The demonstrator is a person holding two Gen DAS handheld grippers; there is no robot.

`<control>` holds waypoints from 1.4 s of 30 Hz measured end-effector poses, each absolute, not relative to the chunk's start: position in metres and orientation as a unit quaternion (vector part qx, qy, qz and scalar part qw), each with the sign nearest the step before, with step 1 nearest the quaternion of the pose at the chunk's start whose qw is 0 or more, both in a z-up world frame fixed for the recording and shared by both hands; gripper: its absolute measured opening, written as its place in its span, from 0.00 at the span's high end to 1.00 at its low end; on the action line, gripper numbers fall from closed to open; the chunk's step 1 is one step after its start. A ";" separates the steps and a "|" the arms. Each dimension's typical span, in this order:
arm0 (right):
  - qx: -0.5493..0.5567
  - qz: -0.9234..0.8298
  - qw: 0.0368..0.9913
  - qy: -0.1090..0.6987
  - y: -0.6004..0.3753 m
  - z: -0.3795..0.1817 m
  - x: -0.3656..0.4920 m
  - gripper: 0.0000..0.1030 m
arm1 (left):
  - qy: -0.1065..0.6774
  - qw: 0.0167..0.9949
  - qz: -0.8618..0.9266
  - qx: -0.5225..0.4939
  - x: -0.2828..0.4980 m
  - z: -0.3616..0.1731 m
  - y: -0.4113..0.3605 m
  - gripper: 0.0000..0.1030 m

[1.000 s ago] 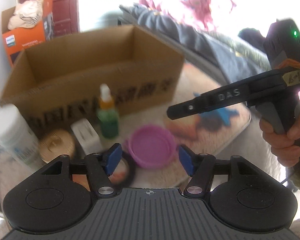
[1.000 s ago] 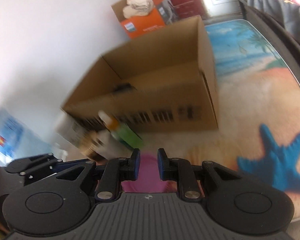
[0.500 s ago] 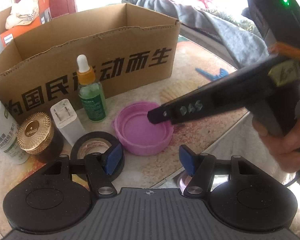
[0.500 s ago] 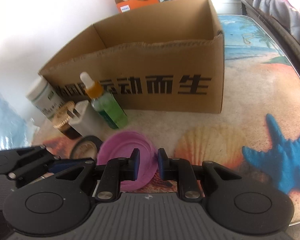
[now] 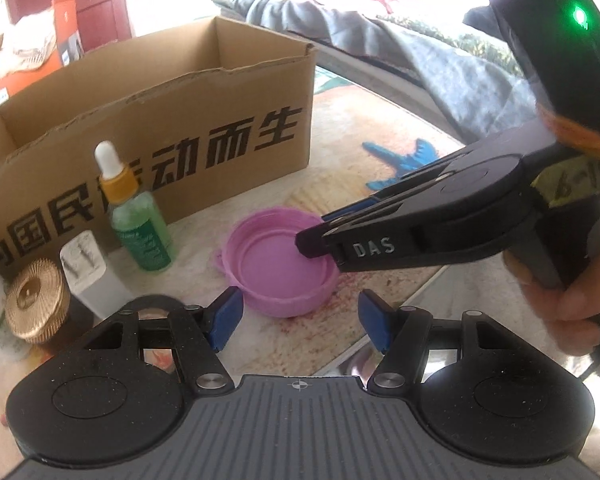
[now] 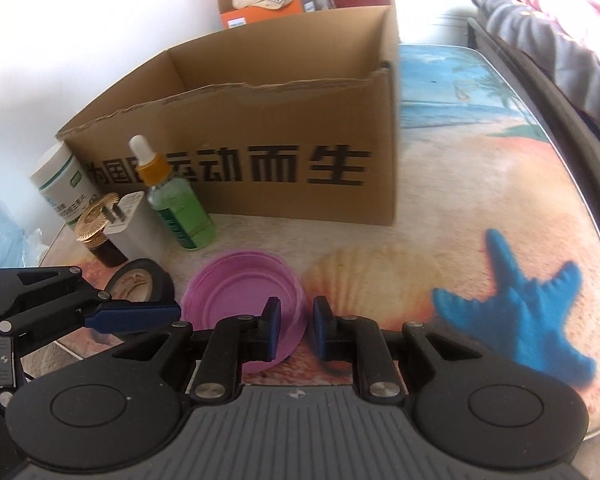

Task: Organize rigid objects
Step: 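Carry the pink lid into the box and release it with the right gripper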

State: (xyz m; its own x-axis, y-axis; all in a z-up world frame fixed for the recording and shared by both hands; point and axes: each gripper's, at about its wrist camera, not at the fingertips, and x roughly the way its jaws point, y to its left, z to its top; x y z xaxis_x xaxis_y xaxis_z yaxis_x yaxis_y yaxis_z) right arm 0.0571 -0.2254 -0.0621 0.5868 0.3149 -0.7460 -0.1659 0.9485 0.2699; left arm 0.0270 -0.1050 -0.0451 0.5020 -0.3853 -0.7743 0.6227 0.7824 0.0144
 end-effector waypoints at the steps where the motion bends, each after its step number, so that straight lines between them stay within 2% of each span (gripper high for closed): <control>1: 0.091 0.135 0.886 0.434 -0.228 -0.062 0.056 0.82 | 0.401 0.854 -0.293 0.156 0.027 -0.046 -0.107 0.37; 7: 0.112 0.139 0.884 0.432 -0.237 -0.065 0.054 0.82 | 0.400 0.853 -0.282 0.180 0.033 -0.052 -0.120 0.32; 12: 0.130 0.148 0.882 0.428 -0.241 -0.067 0.055 0.82 | 0.391 0.861 -0.267 0.187 0.036 -0.055 -0.124 0.36; 18: 0.137 0.140 0.887 0.418 -0.242 -0.057 0.048 0.81 | 0.377 0.869 -0.267 0.178 0.030 -0.044 -0.122 0.36; 29: 0.084 0.161 0.941 0.286 -0.229 0.056 0.041 0.81 | 0.240 0.929 -0.237 0.154 0.023 0.056 -0.092 0.36; 33: 0.061 0.200 0.941 0.268 -0.210 0.087 0.075 0.81 | 0.230 0.940 -0.201 0.151 0.049 0.085 -0.074 0.36; 37: 0.065 0.243 0.917 0.310 -0.189 0.091 0.132 0.81 | 0.271 0.934 -0.179 0.148 0.091 0.092 -0.051 0.36; 42: 0.101 0.277 0.854 0.428 -0.166 0.058 0.211 0.81 | 0.379 0.899 -0.176 0.132 0.153 0.069 -0.027 0.36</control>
State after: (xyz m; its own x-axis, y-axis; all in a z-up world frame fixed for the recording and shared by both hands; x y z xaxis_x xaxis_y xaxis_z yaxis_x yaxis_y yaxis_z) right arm 0.2107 -0.1660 0.0582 0.4804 0.5596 -0.6754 -0.3870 0.8262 0.4093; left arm 0.1531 -0.0272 0.0686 0.6506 -0.2167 -0.7278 0.4172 0.9028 0.1042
